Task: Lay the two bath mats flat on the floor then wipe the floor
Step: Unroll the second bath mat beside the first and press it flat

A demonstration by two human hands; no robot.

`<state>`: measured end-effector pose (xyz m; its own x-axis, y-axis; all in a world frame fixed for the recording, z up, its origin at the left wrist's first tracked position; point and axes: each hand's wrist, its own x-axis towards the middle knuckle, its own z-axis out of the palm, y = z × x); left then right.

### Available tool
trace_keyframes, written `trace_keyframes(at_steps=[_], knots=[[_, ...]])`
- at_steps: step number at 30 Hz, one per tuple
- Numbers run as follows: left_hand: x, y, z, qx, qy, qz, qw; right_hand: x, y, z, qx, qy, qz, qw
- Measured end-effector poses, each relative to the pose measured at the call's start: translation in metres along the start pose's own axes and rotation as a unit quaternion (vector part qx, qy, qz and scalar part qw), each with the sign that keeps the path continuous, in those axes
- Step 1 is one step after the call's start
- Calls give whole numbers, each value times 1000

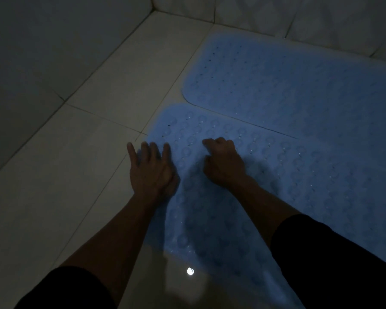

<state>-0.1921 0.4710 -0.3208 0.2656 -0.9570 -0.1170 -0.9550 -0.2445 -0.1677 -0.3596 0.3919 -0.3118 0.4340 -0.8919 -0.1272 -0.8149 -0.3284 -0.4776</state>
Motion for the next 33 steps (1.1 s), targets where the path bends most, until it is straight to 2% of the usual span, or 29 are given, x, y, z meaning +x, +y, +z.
trace_keyframes(at_steps=[3, 5, 9, 14, 22, 28, 33], knots=[[7, 18, -4, -3, -22, -37, 999, 5, 19, -6, -68, 33, 14, 997], [15, 27, -11, 22, -41, -24, 999, 7, 33, -9, -91, 11, 34, 995], [37, 39, -15, -110, -90, -9, 990, 7, 47, -8, -113, -38, 62, 991], [43, 54, 1, -153, -129, -8, 980, 4, 51, -5, -98, -48, 66, 992], [46, 54, 2, -175, -122, -7, 977, 7, 54, -4, -86, -39, 65, 993], [59, 43, 8, -144, -15, 31, 989, 15, 59, 1, -110, -5, 20, 994], [74, 38, 18, -143, -19, 56, 988, 23, 62, 12, -119, 2, -4, 993]])
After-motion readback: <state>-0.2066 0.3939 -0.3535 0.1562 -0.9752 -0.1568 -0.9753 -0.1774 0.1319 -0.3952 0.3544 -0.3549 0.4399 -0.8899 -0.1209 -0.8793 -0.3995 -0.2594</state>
